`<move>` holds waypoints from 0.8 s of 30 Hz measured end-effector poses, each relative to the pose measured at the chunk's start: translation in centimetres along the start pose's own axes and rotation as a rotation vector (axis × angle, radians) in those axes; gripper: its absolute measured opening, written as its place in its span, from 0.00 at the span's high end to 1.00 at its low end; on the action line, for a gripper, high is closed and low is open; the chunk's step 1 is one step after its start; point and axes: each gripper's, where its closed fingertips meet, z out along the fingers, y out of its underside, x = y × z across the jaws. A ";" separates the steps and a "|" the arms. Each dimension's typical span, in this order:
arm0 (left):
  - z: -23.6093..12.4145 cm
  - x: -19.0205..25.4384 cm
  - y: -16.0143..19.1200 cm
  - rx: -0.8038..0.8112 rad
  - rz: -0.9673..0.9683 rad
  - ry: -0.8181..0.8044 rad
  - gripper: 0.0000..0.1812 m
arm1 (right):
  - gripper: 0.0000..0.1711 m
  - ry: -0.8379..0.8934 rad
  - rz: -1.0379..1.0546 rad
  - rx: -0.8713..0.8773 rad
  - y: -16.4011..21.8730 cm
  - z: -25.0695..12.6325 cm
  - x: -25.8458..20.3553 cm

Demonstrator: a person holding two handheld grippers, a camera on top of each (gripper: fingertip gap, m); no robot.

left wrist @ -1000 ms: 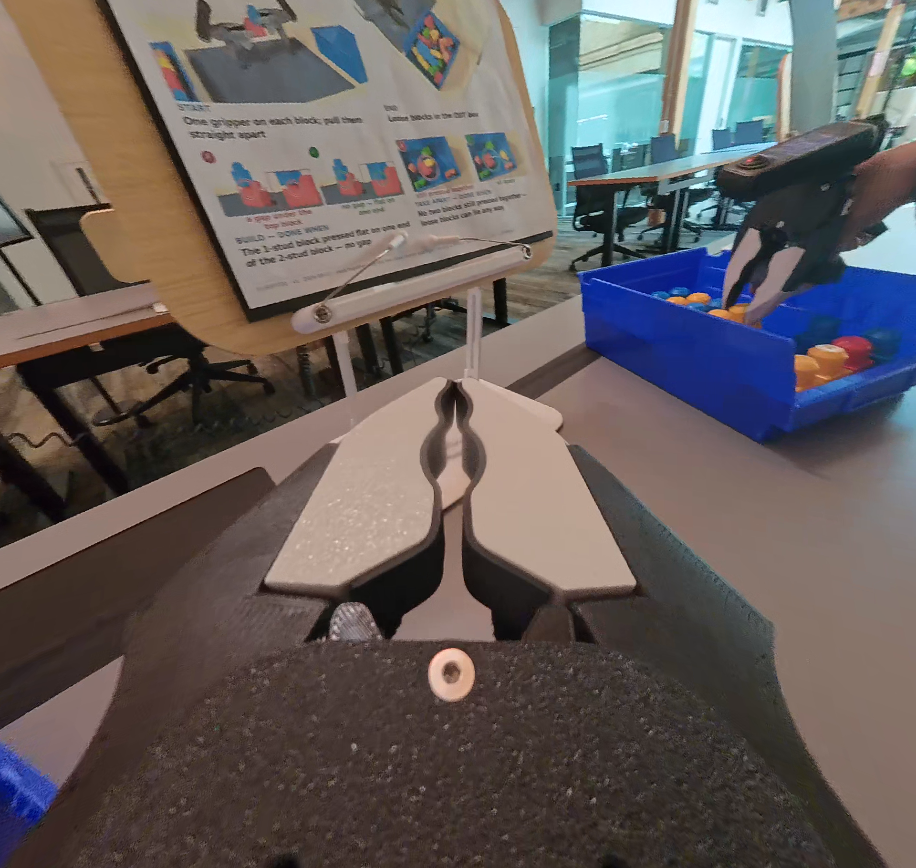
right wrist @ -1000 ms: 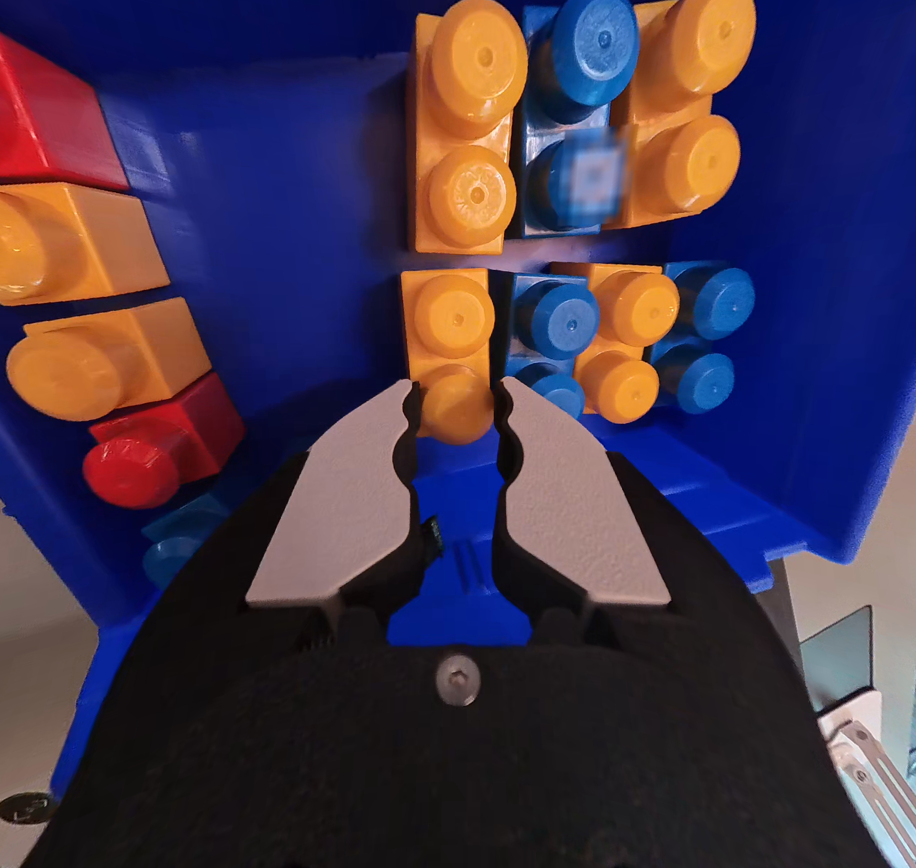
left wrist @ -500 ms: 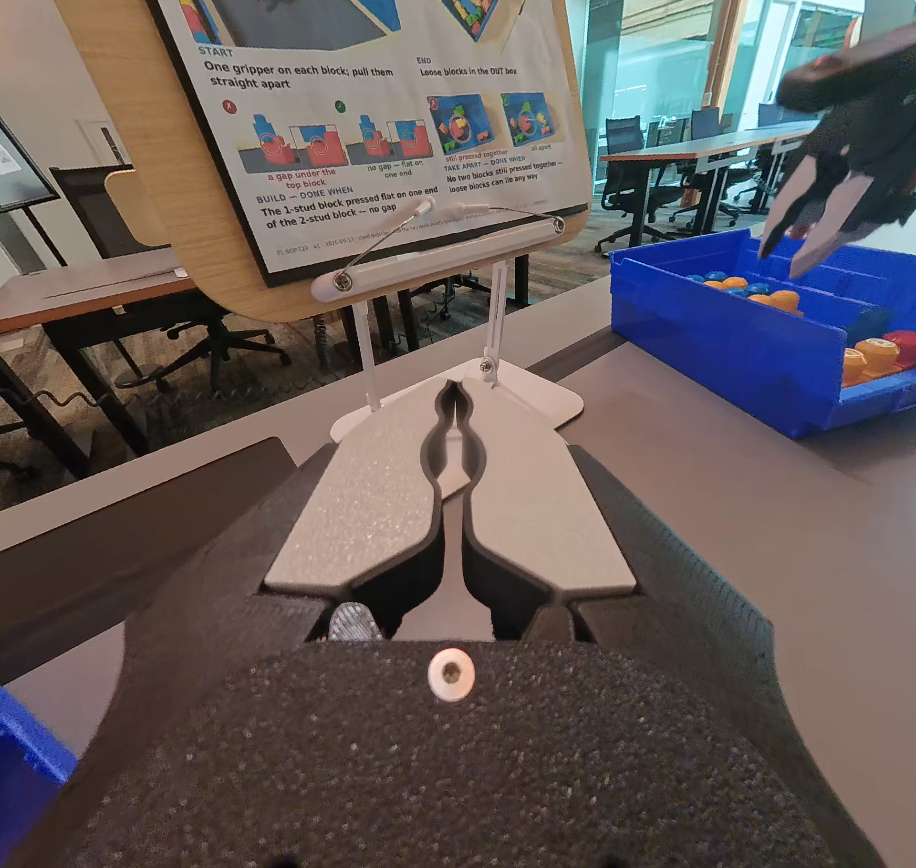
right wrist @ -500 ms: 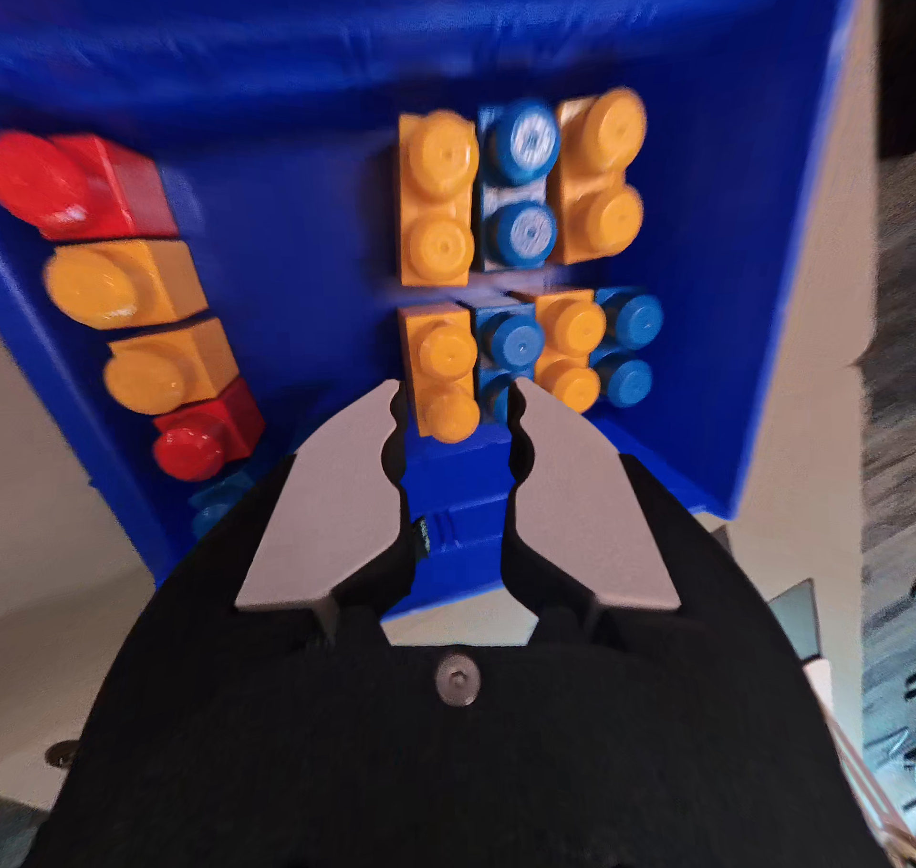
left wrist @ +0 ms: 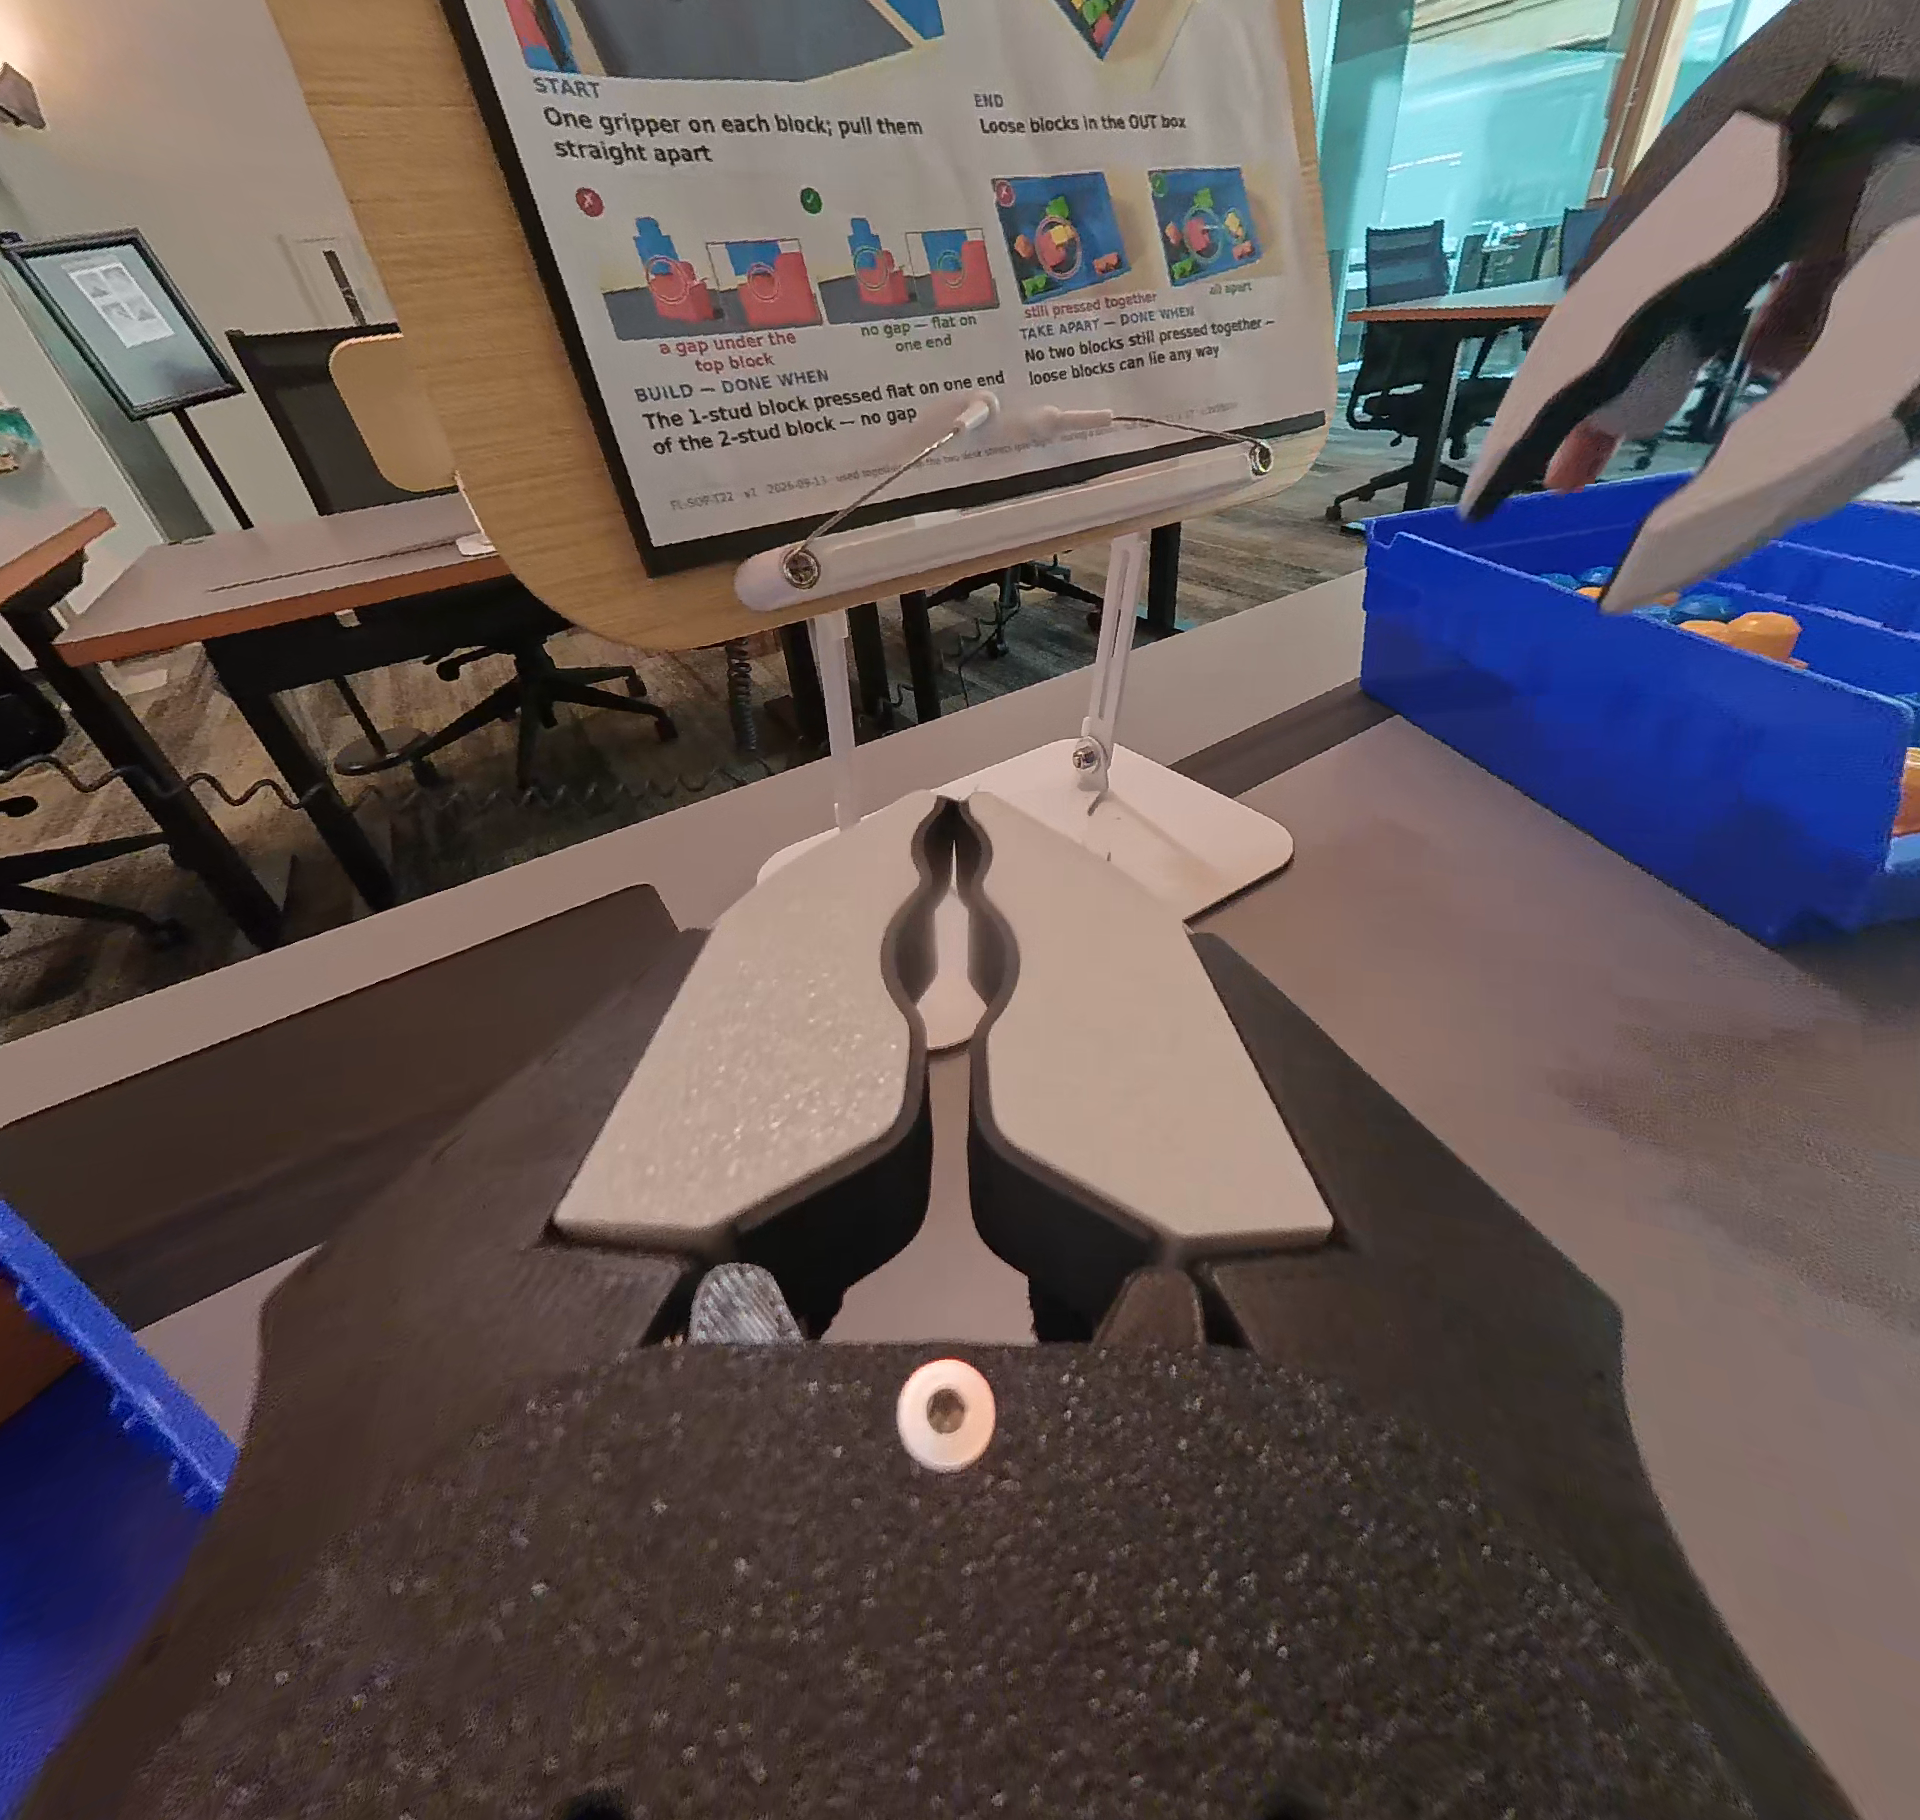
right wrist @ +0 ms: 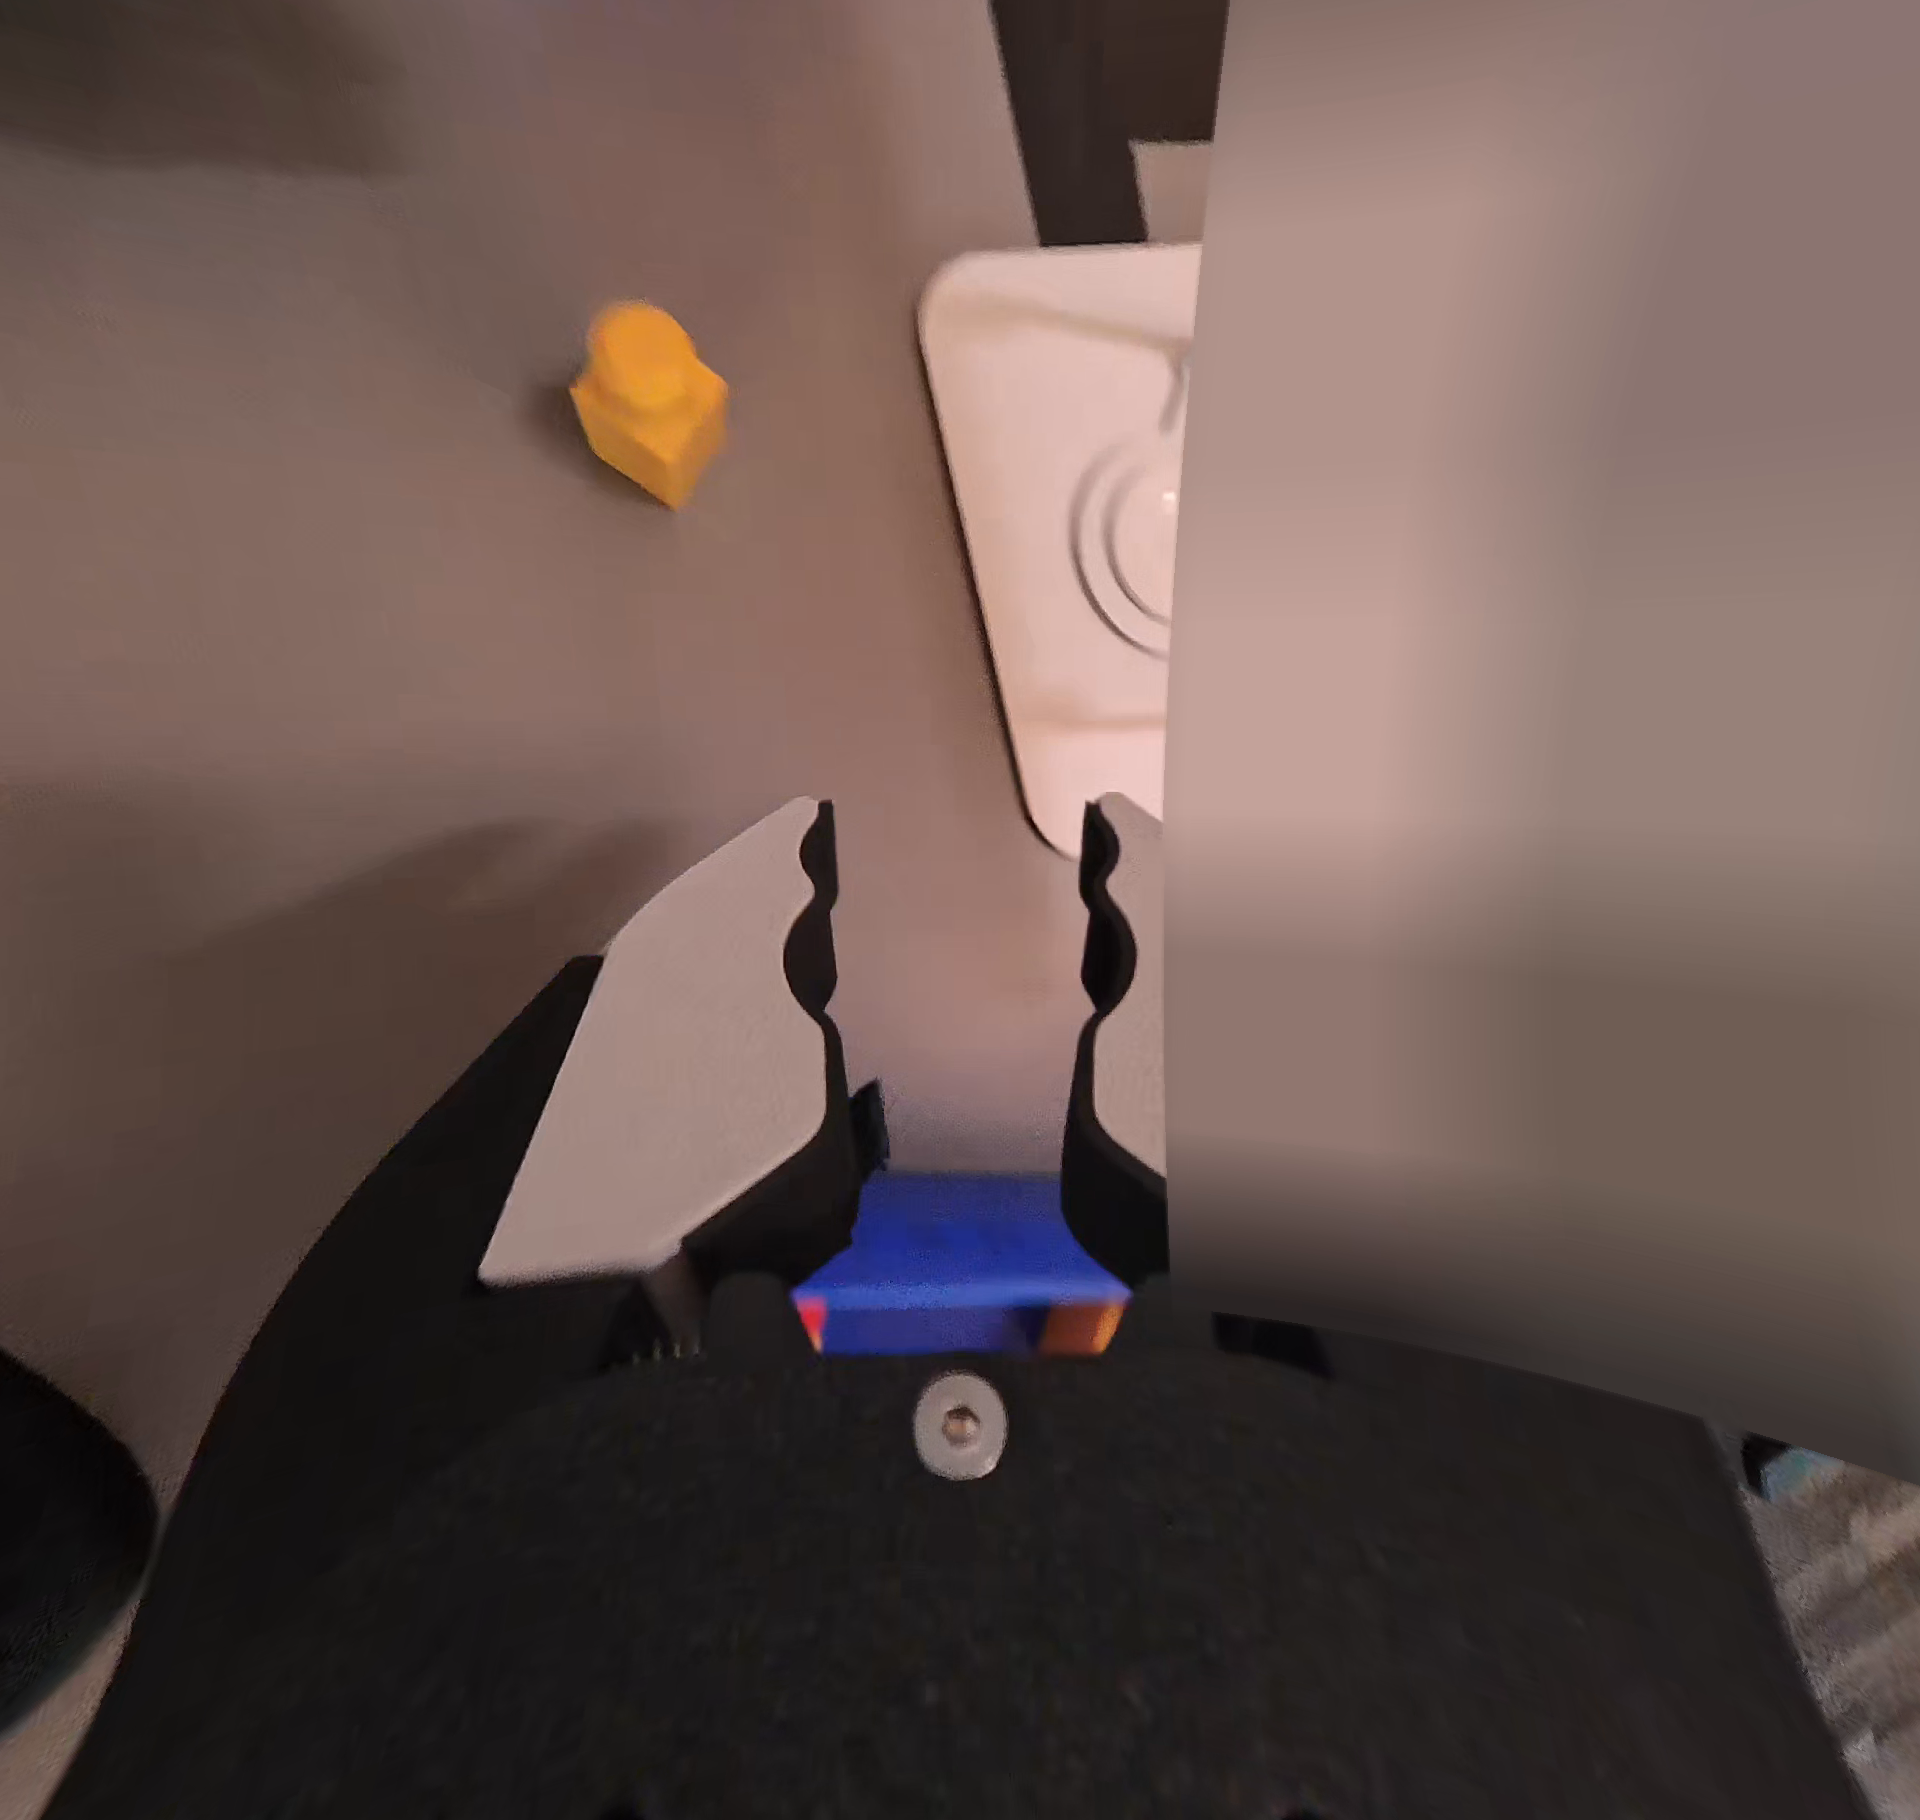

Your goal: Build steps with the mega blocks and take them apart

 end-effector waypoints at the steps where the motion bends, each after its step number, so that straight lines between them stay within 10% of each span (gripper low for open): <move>1: 0.0 -0.1 0.1 -0.001 -0.001 -0.005 1.00 | 0.74 -0.017 -0.008 0.003 -1.0 1.2 -1.0; 12: -0.1 -1.1 0.3 -0.002 -0.009 -0.044 1.00 | 0.72 -0.152 0.119 0.095 -6.2 13.1 -8.7; 24: 0.0 -1.0 0.6 -0.012 -0.003 -0.040 1.00 | 0.83 -0.120 0.156 0.081 -5.4 12.4 -7.6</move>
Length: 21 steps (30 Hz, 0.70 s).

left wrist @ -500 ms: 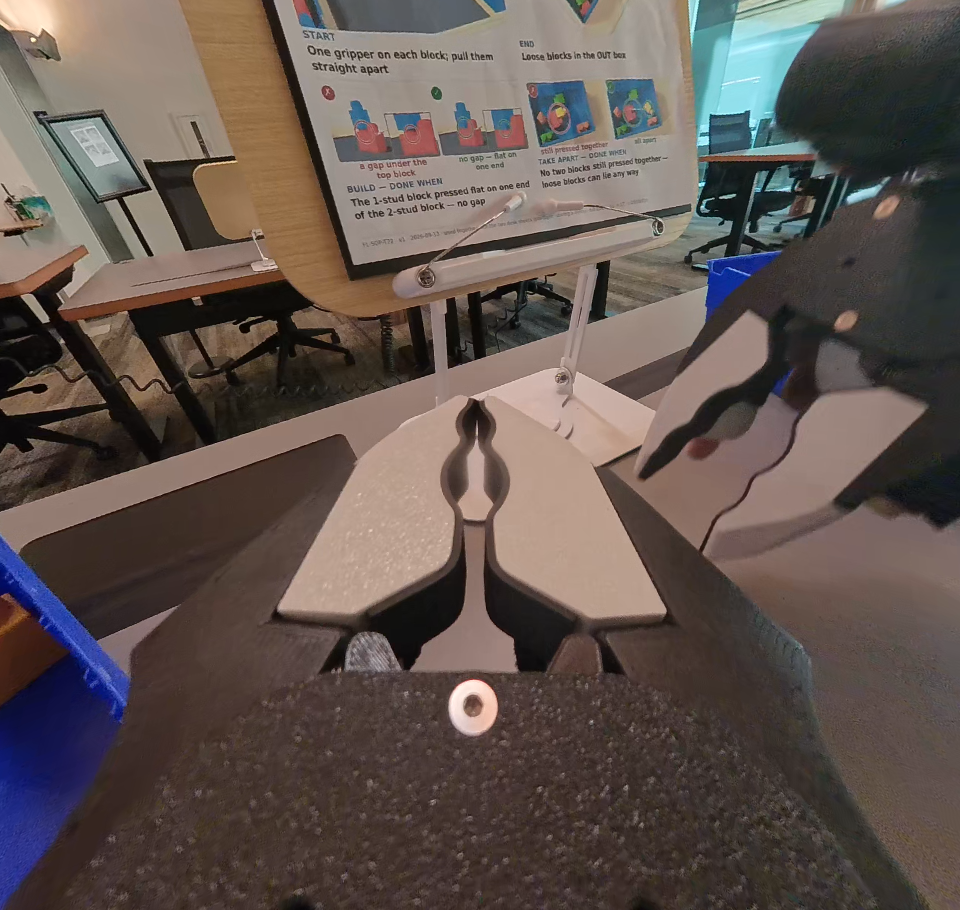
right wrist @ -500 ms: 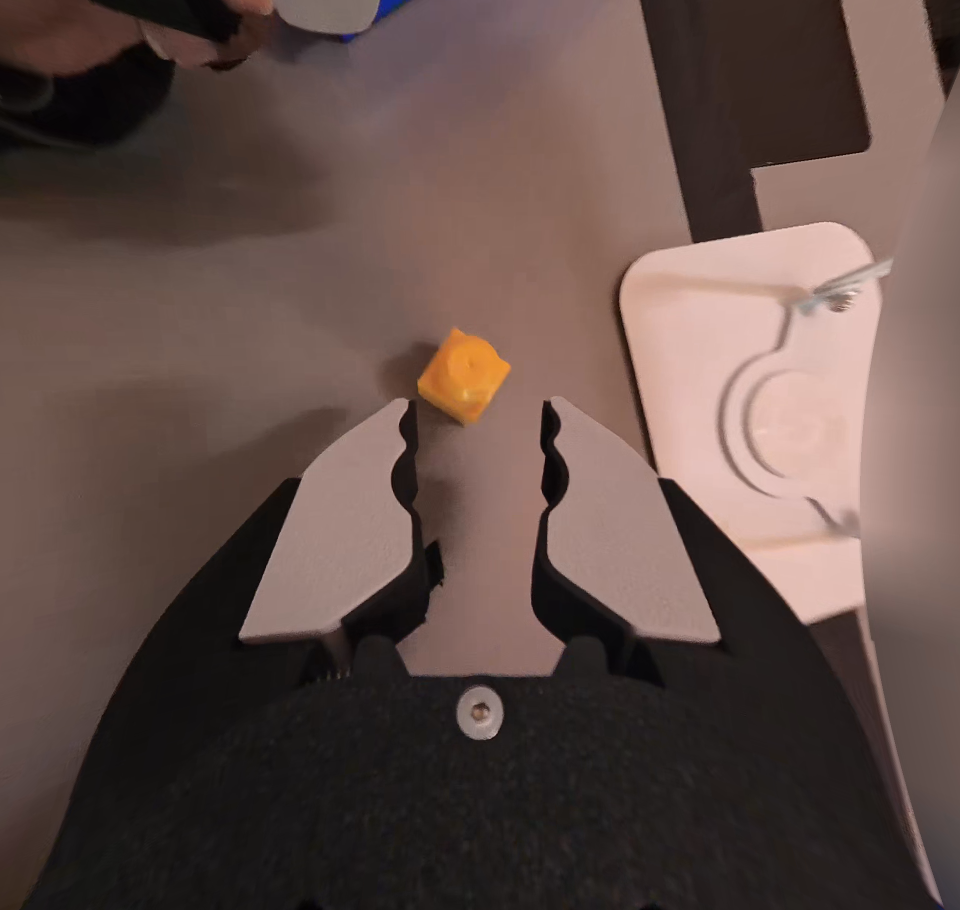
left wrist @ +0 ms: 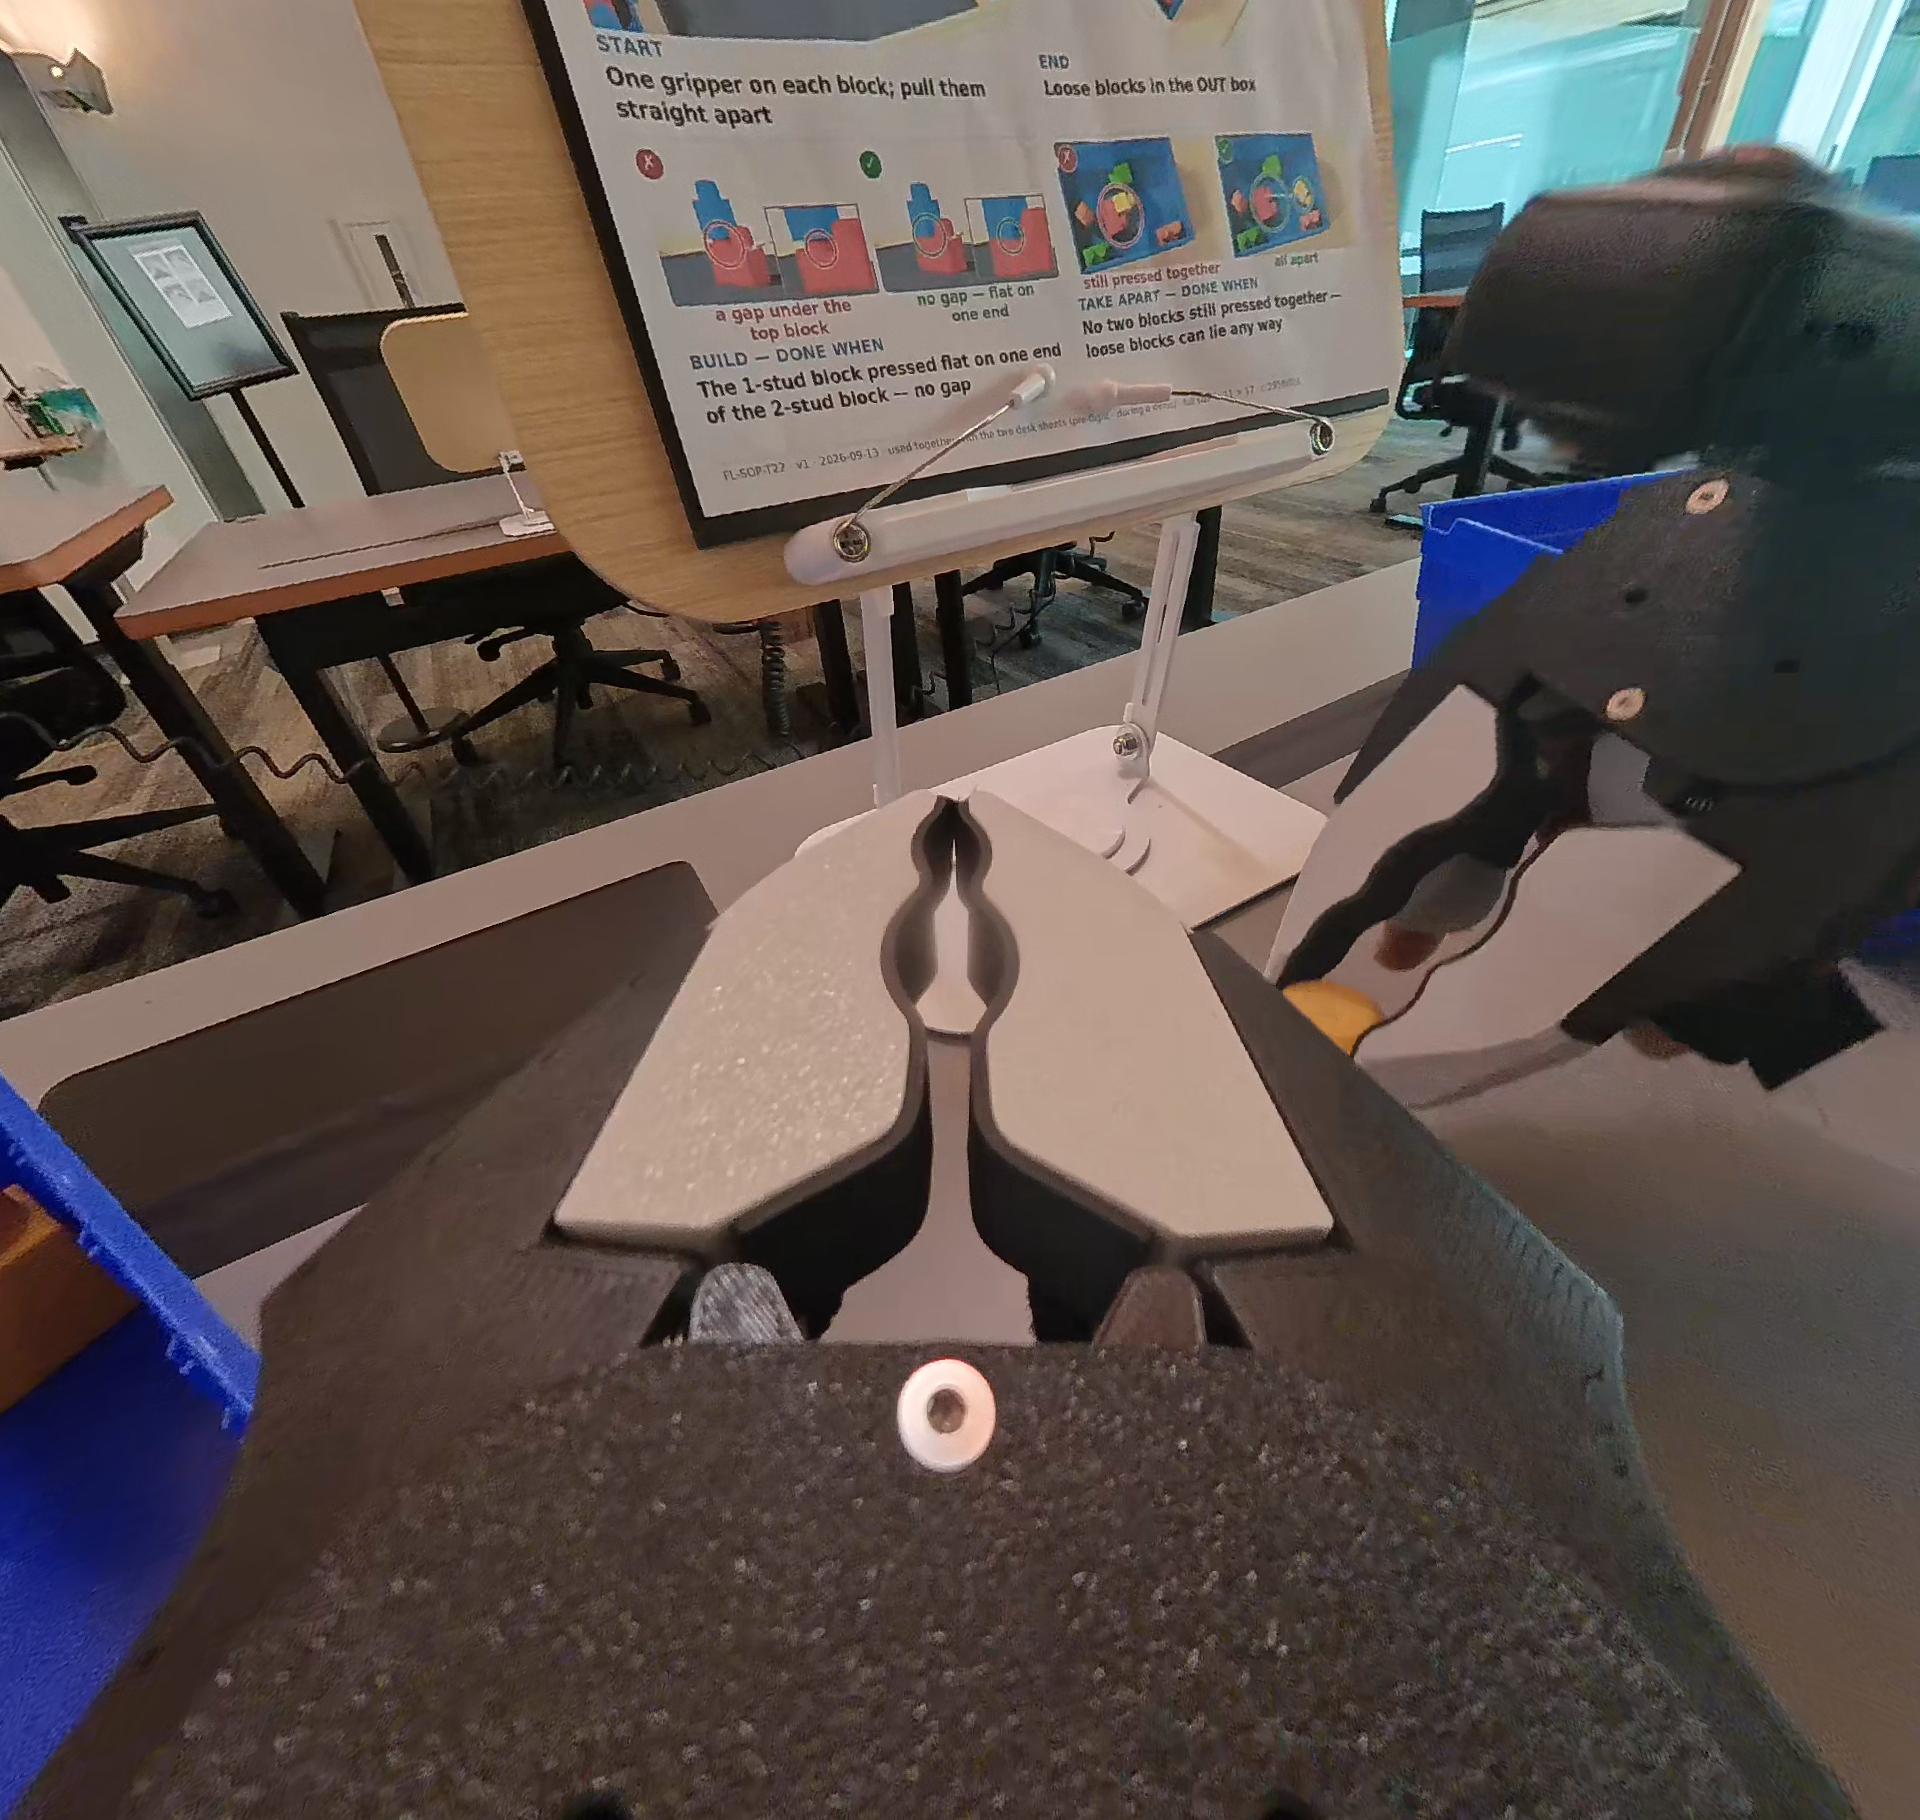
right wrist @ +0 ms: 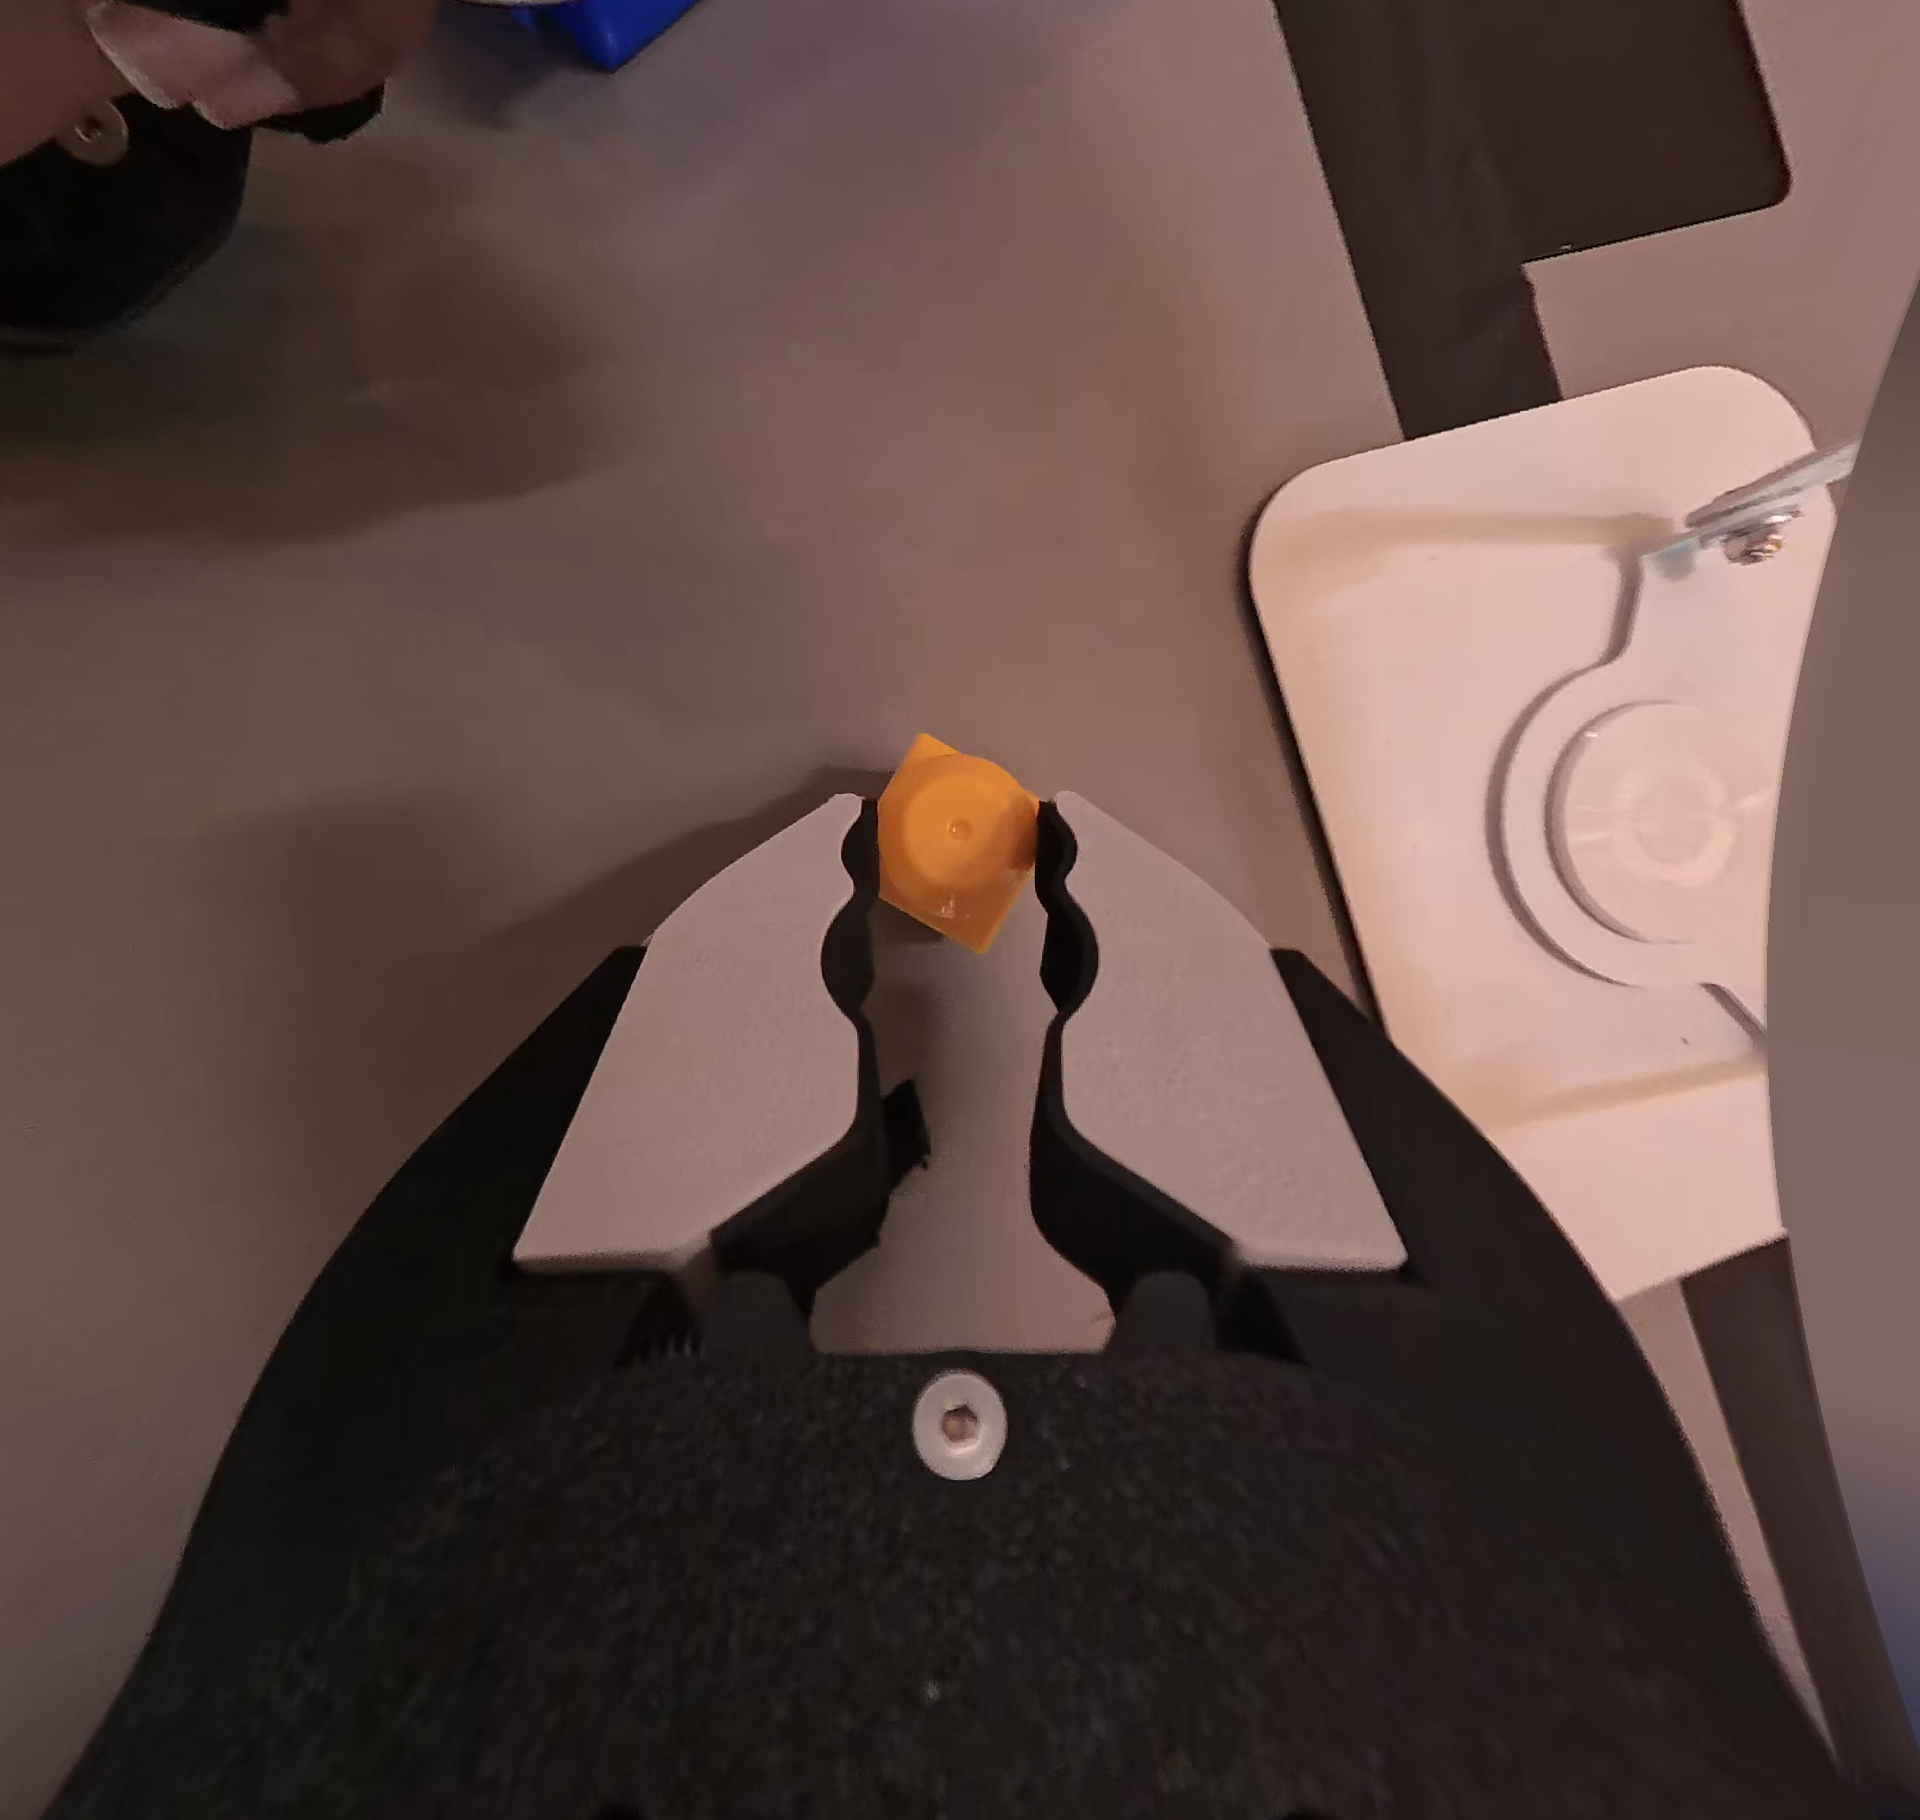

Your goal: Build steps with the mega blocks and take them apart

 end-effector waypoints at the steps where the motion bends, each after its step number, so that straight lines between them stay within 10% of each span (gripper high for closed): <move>1: 0.0 0.0 0.0 -0.001 0.001 0.001 1.00 | 0.83 0.006 0.002 0.009 -0.1 -0.6 0.3; 12: 0.2 0.6 0.2 -0.008 0.007 0.021 1.00 | 0.83 0.111 -0.064 0.063 -1.1 -14.6 5.5; 21: 0.2 0.7 0.4 -0.012 0.010 0.027 1.00 | 0.83 0.142 -0.138 -0.045 6.7 -23.3 7.7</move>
